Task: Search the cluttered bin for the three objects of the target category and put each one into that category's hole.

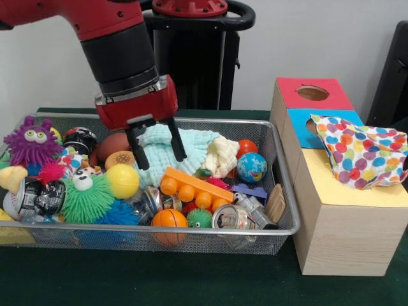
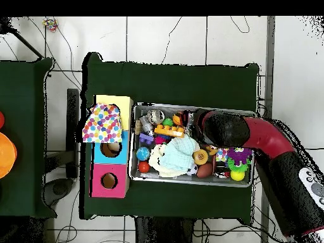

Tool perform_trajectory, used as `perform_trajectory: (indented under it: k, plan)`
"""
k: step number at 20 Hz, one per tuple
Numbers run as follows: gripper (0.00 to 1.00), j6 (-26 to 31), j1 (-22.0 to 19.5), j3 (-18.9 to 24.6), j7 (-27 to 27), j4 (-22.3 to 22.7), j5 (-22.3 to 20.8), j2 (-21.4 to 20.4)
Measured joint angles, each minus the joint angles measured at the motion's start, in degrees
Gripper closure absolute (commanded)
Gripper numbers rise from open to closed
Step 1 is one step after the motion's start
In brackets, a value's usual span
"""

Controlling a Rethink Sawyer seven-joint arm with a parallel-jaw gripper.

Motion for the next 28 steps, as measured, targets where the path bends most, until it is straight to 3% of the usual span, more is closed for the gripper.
perform_trajectory:
  k: [16, 28]
  plan:
    - [0.00, 0.0, -7.2, 6.4, 0.0, 0.4, 2.2, 5.0]
    - [0.00, 0.0, -7.0, 7.4, 0.0, 0.4, 2.0, 5.2]
